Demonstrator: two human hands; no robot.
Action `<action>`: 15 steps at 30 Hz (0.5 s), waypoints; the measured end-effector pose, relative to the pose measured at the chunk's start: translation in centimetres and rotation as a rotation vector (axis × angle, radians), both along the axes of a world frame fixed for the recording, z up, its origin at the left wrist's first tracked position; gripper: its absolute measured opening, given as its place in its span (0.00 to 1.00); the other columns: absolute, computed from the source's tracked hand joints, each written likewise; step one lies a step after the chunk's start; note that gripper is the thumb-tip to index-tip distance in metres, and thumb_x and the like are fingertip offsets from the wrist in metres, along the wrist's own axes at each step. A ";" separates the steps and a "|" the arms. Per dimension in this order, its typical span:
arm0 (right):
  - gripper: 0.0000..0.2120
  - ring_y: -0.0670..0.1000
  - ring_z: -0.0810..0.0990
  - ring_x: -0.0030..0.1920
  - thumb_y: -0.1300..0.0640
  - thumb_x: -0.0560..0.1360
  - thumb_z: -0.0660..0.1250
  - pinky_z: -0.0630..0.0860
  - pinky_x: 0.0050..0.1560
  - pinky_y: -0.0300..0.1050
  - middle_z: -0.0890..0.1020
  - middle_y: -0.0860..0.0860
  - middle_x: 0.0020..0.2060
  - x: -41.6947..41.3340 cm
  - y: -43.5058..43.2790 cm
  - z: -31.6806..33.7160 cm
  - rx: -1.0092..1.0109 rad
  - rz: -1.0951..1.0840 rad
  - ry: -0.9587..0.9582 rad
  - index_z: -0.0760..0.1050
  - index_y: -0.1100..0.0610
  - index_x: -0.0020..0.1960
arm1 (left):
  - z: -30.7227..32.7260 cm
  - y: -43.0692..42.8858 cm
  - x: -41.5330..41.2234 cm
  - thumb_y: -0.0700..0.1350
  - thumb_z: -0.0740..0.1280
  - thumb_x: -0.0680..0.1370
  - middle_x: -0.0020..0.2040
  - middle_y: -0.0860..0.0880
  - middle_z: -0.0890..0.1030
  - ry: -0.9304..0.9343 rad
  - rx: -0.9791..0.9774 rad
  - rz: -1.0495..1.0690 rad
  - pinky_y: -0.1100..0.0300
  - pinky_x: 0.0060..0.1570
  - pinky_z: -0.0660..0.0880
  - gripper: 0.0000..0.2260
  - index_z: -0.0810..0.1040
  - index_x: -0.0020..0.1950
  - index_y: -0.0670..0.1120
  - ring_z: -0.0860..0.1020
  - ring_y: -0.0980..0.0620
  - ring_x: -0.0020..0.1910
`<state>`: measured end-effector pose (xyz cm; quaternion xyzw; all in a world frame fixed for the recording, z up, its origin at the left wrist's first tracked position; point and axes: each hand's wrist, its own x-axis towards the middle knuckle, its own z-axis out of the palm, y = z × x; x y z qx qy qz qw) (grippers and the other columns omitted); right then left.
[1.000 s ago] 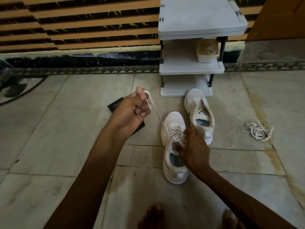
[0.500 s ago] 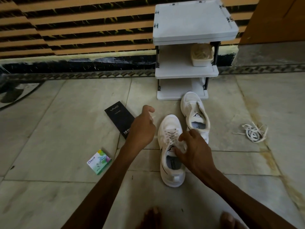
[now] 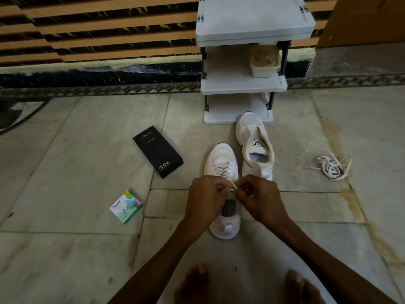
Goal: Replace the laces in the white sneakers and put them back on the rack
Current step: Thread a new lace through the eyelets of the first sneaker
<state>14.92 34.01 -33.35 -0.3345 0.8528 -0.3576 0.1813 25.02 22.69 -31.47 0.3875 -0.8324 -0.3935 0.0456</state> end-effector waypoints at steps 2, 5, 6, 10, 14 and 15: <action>0.07 0.40 0.81 0.36 0.60 0.70 0.75 0.81 0.43 0.38 0.83 0.45 0.37 -0.5 0.1 -0.2 -0.023 -0.021 -0.074 0.82 0.55 0.48 | -0.5 0.5 -0.1 0.45 0.68 0.78 0.53 0.47 0.83 -0.022 0.037 0.014 0.60 0.60 0.73 0.09 0.83 0.56 0.44 0.79 0.51 0.55; 0.07 0.42 0.83 0.37 0.61 0.69 0.75 0.82 0.45 0.44 0.84 0.46 0.37 -0.9 -0.1 -0.2 -0.039 -0.041 -0.137 0.82 0.54 0.46 | -1.6 1.1 0.1 0.52 0.67 0.77 0.54 0.48 0.82 -0.129 0.027 0.051 0.57 0.59 0.75 0.14 0.82 0.57 0.46 0.79 0.51 0.54; 0.08 0.41 0.83 0.37 0.61 0.69 0.76 0.82 0.45 0.43 0.84 0.46 0.37 -0.9 -0.2 -0.2 -0.044 -0.044 -0.146 0.82 0.53 0.46 | -1.9 1.3 0.1 0.53 0.66 0.78 0.56 0.47 0.81 -0.150 0.034 0.065 0.57 0.60 0.74 0.15 0.81 0.59 0.46 0.78 0.50 0.56; 0.09 0.42 0.83 0.37 0.62 0.68 0.77 0.82 0.45 0.42 0.84 0.46 0.37 -1.1 -0.2 -0.4 -0.067 -0.075 -0.204 0.82 0.54 0.46 | -1.5 2.2 -0.2 0.50 0.64 0.80 0.57 0.41 0.80 -0.133 0.033 0.050 0.52 0.61 0.74 0.13 0.77 0.64 0.50 0.78 0.48 0.58; 0.11 0.41 0.83 0.37 0.61 0.67 0.78 0.81 0.45 0.42 0.84 0.47 0.36 -1.0 -0.2 -0.6 -0.075 -0.096 -0.211 0.81 0.56 0.47 | -0.4 2.4 0.1 0.45 0.65 0.78 0.40 0.39 0.80 0.005 -0.030 0.039 0.51 0.45 0.79 0.09 0.75 0.43 0.60 0.81 0.44 0.41; 0.11 0.41 0.83 0.37 0.60 0.66 0.78 0.81 0.45 0.41 0.84 0.46 0.35 -1.0 -0.2 -0.6 -0.079 -0.098 -0.215 0.81 0.56 0.48 | -0.3 2.5 0.1 0.44 0.65 0.78 0.40 0.39 0.80 -0.003 -0.028 0.041 0.51 0.45 0.79 0.10 0.74 0.44 0.61 0.81 0.44 0.41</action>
